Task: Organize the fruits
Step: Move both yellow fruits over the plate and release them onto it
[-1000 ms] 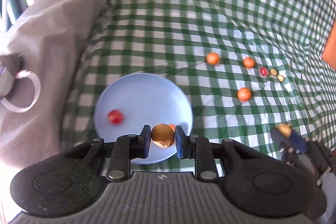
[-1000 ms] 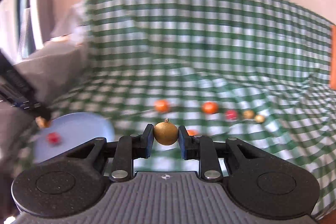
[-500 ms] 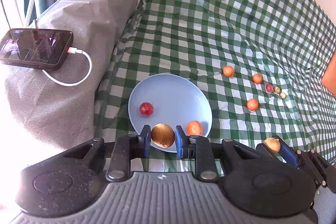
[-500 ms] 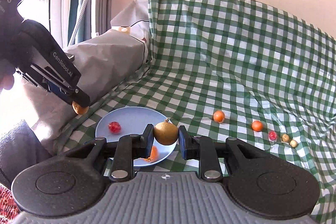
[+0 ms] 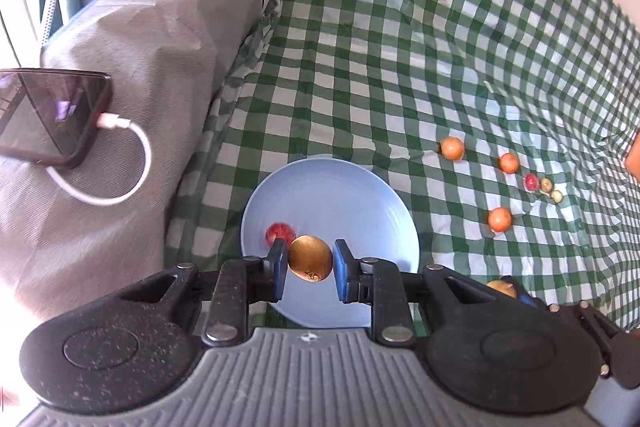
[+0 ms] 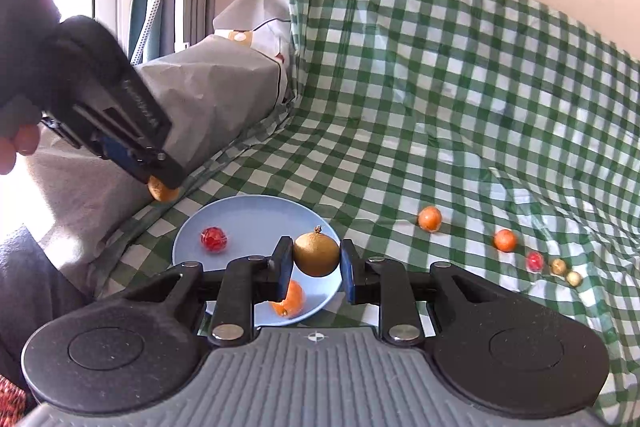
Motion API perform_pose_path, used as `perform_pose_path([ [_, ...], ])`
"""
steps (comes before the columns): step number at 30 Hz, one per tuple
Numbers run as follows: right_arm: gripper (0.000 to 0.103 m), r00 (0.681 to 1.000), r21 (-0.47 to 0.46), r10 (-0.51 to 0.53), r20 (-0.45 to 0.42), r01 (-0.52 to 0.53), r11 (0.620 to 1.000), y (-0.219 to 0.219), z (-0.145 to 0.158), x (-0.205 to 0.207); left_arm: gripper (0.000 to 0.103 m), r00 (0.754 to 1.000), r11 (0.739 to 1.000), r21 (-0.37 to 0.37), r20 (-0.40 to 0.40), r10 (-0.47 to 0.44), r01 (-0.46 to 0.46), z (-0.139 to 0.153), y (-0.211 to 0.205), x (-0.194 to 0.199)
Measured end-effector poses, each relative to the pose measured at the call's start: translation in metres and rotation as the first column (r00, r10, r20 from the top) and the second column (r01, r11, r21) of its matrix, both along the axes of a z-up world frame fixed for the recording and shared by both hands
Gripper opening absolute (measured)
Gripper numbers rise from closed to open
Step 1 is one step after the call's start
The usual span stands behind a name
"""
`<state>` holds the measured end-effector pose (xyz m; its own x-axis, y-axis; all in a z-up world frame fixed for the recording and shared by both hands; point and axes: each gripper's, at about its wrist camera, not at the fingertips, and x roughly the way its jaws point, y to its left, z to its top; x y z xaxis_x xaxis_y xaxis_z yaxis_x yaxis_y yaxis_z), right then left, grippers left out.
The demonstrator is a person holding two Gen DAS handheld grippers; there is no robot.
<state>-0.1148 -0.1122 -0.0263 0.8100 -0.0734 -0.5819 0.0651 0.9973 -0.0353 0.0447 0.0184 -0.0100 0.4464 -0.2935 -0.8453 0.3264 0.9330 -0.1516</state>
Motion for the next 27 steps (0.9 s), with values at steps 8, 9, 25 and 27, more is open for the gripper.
perform_pose_path([
  [8, 0.026, 0.997, 0.0, 0.042, -0.063, -0.042, 0.999, 0.001, -0.028, 0.047, 0.027, 1.0, 0.997, 0.079, -0.029, -0.003, 0.005, -0.038, -0.024, 0.036],
  [9, 0.026, 0.996, -0.002, 0.047, -0.069, -0.048, 0.999, 0.001, -0.031, 0.052, 0.027, 0.999, 0.996, 0.088, -0.034, -0.006, 0.008, -0.043, -0.026, 0.04],
  [25, 0.058, 0.971, 0.034, 0.133, -0.201, -0.129, 0.991, -0.001, -0.069, 0.111, 0.103, 0.996, 0.991, 0.128, 0.074, -0.042, 0.032, -0.062, -0.033, 0.054],
  [27, 0.074, 0.975, 0.037, 0.118, -0.186, -0.113, 0.993, -0.003, -0.062, 0.105, 0.103, 0.993, 0.99, 0.127, 0.094, -0.071, 0.059, -0.051, -0.03, 0.045],
])
